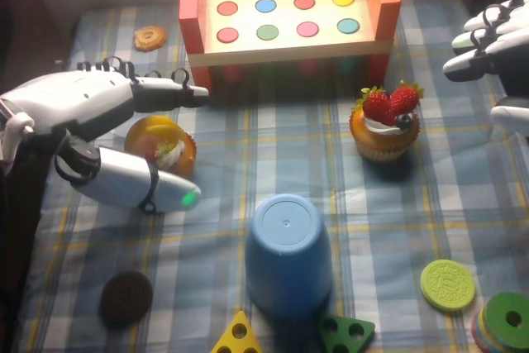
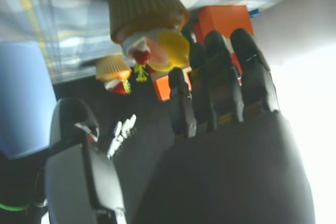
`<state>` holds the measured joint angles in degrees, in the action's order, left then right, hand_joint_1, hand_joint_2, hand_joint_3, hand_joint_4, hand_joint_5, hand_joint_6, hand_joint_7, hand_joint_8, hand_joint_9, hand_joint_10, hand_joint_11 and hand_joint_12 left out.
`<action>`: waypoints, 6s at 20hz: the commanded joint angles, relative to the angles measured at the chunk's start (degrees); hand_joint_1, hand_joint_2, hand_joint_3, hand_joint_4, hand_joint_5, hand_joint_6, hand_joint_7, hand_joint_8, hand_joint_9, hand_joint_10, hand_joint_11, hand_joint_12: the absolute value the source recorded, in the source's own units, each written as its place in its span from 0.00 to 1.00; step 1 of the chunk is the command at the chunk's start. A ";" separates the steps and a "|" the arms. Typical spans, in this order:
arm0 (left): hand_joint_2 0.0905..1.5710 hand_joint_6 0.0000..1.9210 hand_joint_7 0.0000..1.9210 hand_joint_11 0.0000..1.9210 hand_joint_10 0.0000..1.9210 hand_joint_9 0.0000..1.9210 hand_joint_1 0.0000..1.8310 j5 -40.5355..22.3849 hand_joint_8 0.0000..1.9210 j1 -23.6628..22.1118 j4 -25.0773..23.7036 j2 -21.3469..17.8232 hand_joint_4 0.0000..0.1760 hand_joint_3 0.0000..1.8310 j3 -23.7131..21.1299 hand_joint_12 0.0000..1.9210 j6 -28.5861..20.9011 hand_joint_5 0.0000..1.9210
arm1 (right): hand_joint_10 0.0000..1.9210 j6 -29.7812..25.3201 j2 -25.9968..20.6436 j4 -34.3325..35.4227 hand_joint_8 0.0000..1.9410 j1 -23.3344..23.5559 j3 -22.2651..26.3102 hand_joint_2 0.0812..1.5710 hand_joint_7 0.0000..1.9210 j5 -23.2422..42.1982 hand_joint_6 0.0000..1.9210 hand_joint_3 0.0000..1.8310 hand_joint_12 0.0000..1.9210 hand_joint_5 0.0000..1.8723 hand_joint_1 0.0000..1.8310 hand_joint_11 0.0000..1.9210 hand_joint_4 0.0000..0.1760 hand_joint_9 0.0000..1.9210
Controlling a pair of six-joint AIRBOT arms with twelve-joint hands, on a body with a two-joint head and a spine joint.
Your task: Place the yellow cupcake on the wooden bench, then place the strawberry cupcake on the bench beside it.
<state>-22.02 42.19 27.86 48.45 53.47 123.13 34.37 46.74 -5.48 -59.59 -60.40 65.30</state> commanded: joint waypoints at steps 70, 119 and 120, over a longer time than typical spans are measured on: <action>0.63 0.00 0.32 0.03 0.01 0.32 0.63 15.95 0.01 -25.97 38.69 27.74 0.35 0.00 34.23 0.54 37.32 0.38 | 0.00 -2.85 2.84 0.82 0.00 -0.32 -2.90 0.83 0.48 5.95 0.79 0.00 0.18 0.33 0.46 0.32 0.68 0.41; 0.45 0.00 0.00 0.00 0.00 0.00 0.50 -25.70 0.00 -5.90 -6.86 -0.06 1.00 0.00 0.45 0.00 -22.70 0.00 | 0.12 -3.08 13.75 -4.08 0.03 8.71 -10.53 0.61 0.42 -13.34 0.00 0.00 0.70 0.33 0.60 0.22 0.22 0.44; 0.46 0.00 0.00 0.00 0.00 0.00 0.51 -25.76 0.00 -5.73 -6.68 -0.06 1.00 0.00 0.45 0.00 -22.78 0.00 | 0.35 -3.08 13.84 -4.08 0.38 8.70 -10.54 0.68 0.53 -13.40 0.00 0.00 0.73 0.46 0.71 0.36 0.00 0.48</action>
<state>-40.77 36.73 21.89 48.71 53.91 100.79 31.29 60.27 -9.85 -51.27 -70.76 47.86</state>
